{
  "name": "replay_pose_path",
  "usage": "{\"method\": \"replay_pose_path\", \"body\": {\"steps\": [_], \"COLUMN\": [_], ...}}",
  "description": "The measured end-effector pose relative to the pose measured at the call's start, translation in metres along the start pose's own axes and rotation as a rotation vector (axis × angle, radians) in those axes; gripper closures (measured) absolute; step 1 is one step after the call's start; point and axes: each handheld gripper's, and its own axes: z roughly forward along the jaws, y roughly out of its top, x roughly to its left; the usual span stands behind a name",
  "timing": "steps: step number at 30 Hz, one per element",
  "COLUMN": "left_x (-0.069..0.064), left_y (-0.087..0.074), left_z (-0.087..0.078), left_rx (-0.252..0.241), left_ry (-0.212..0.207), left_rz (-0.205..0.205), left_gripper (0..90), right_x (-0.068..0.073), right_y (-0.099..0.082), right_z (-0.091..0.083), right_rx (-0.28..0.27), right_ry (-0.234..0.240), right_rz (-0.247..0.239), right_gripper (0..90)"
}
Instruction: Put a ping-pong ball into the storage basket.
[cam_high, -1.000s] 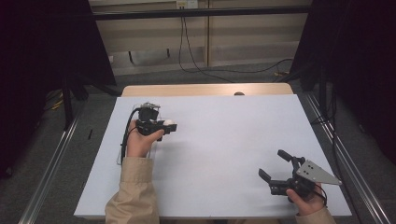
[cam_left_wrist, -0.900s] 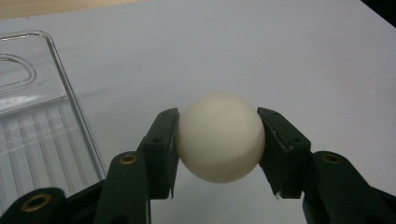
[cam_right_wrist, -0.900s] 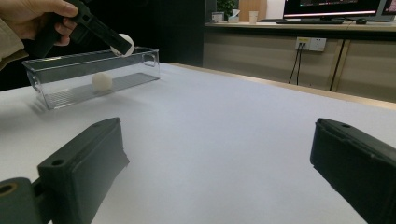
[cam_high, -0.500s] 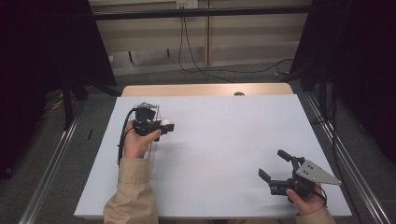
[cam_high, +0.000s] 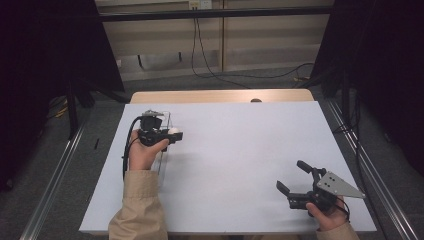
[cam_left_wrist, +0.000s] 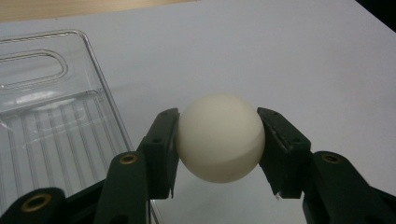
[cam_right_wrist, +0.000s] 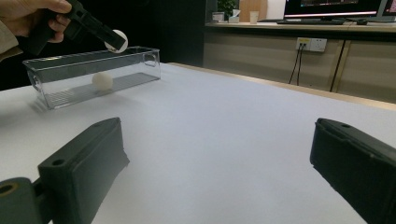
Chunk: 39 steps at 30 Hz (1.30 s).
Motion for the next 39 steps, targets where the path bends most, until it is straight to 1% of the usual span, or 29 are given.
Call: {"method": "replay_pose_path", "body": {"steps": [4,6,8,10,13,19,23,25,29,31,33,34,37,38,39], "left_x": [0.002,0.003,0.004,0.006,0.007,0.01,0.012,0.014,0.017,0.019,0.021,0.022,0.024,0.025,0.026], "left_y": [0.0,0.0,0.0,0.0,0.0,-0.001,-0.002,-0.002,-0.003,-0.004,-0.005,-0.005,-0.006,-0.006,-0.006], "left_z": [-0.002,-0.004,-0.004,-0.006,-0.007,-0.01,-0.012,-0.013,-0.015,-0.016,-0.017,-0.018,-0.02,-0.02,-0.022], "left_rx": [-0.006,-0.003,-0.006,-0.006,-0.01,-0.015,-0.019,-0.017,-0.023,-0.026,-0.027,-0.027,-0.032,-0.041,-0.039], "left_ry": [0.004,0.012,0.02,0.022,0.029,0.035,0.047,0.049,0.058,0.063,0.068,0.068,0.07,0.074,0.074], "left_rz": [-0.005,-0.003,-0.009,-0.003,-0.012,-0.012,-0.02,-0.017,-0.028,-0.028,-0.037,-0.034,-0.045,-0.052,-0.051], "left_gripper": [51.2,51.2,51.1,51.2,51.1,51.1,51.1,51.1,51.2,51.1,51.1,51.1,51.1,51.2,51.1], "right_x": [0.0,-0.001,0.0,0.0,0.0,0.0,0.0,0.0,0.0,0.0,0.0,0.0,0.0,0.0,0.0], "right_y": [0.0,0.0,0.0,0.0,0.0,0.0,0.0,0.0,0.0,0.0,0.0,0.0,0.0,0.0,0.0], "right_z": [0.0,-0.001,-0.001,0.0,-0.001,0.0,-0.001,0.0,0.0,0.0,0.0,0.0,0.0,0.0,0.0], "right_rx": [-0.002,-0.004,-0.003,-0.002,-0.003,-0.003,-0.004,-0.004,-0.004,-0.005,-0.003,-0.004,-0.003,-0.004,-0.003], "right_ry": [-0.002,-0.001,-0.002,-0.001,0.0,0.0,-0.002,0.0,0.0,-0.001,0.0,-0.001,-0.001,-0.002,-0.001], "right_rz": [0.003,0.004,0.004,0.002,0.002,0.0,0.002,0.002,0.002,0.002,0.002,0.002,0.002,0.002,0.002], "right_gripper": [2.5,2.5,2.5,2.5,2.5,2.5,2.5,2.5,2.5,2.5,2.5,2.5,2.5,2.5,2.5]}}
